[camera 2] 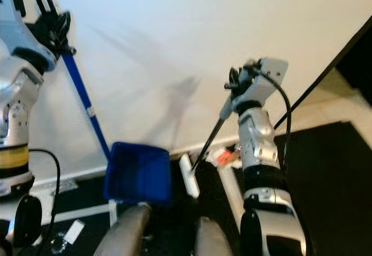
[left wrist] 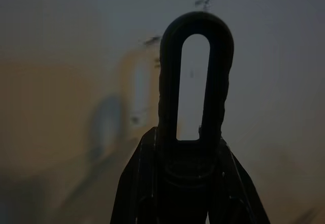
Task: Sweep floor
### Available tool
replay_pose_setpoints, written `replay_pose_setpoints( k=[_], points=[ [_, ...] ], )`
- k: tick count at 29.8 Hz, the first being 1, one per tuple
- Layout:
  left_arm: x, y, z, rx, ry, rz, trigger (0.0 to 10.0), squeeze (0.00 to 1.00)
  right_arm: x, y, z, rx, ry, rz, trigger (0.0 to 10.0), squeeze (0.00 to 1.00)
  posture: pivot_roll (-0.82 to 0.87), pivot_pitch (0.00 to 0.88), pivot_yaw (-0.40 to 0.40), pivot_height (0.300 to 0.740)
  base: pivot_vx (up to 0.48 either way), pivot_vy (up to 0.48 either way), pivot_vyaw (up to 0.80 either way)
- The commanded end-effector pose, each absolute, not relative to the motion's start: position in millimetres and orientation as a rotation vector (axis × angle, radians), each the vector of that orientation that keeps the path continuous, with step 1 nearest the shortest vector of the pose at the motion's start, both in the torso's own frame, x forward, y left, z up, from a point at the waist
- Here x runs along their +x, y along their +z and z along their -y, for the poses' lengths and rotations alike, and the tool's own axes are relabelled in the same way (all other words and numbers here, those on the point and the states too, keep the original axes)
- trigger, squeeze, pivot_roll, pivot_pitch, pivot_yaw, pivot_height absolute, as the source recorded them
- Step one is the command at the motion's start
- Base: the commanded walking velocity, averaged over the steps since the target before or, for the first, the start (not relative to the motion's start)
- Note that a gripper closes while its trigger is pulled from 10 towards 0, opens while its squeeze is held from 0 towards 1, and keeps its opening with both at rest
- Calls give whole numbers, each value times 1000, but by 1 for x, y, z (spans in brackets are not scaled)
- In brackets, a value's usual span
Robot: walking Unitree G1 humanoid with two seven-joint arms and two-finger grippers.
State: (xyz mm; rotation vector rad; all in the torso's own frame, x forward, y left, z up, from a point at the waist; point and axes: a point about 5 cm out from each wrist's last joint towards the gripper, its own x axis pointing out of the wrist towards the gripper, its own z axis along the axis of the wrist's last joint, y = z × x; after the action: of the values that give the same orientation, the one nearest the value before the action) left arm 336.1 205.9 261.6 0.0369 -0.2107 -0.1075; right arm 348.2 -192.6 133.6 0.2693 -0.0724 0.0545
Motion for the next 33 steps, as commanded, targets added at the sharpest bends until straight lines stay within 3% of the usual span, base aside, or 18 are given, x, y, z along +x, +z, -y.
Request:
replay_pose_setpoints(
  k=[1, 19, 33],
  points=[
    [335, 266, -209, 44, -105, 224, 10000, 0, 348, 140, 192, 264, 59, 99, 10000, 0, 21, 80, 12, 740, 319, -356, 0],
    [336, 265, -209, 43, -96, 218, 10000, 0, 348, 140, 192, 265, 58, 98, 10000, 0, 21, 84, 13, 740, 349, -305, 0],
    [336, 263, -211, 44, -89, 197, 10000, 0, 347, 140, 192, 264, 60, 97, 10000, 0, 22, 87, 10, 740, 227, 0, 0]
  ],
)
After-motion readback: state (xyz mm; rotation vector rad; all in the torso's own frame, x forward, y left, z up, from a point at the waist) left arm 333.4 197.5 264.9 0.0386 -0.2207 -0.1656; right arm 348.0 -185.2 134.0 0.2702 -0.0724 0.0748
